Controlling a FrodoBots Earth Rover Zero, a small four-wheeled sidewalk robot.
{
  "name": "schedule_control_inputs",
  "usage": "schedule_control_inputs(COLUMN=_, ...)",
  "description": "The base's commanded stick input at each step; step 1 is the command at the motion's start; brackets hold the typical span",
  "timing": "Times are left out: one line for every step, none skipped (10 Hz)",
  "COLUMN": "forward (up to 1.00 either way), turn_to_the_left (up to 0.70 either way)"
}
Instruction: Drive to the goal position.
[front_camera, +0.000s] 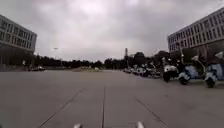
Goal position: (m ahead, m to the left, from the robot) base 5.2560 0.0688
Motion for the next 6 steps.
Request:
schedule_control_inputs(forward=0.7, turn_to_the_left=0.0)
schedule_control_inputs(forward=0.7, turn_to_the_left=0.0)
schedule_control_inputs(forward=0.7, turn_to_the_left=0.0)
schedule_control_inputs(forward=0.7, turn_to_the_left=0.0)
schedule_control_inputs(forward=0.7, turn_to_the_left=0.0)
schedule_control_inputs(forward=0.7, turn_to_the_left=0.0)
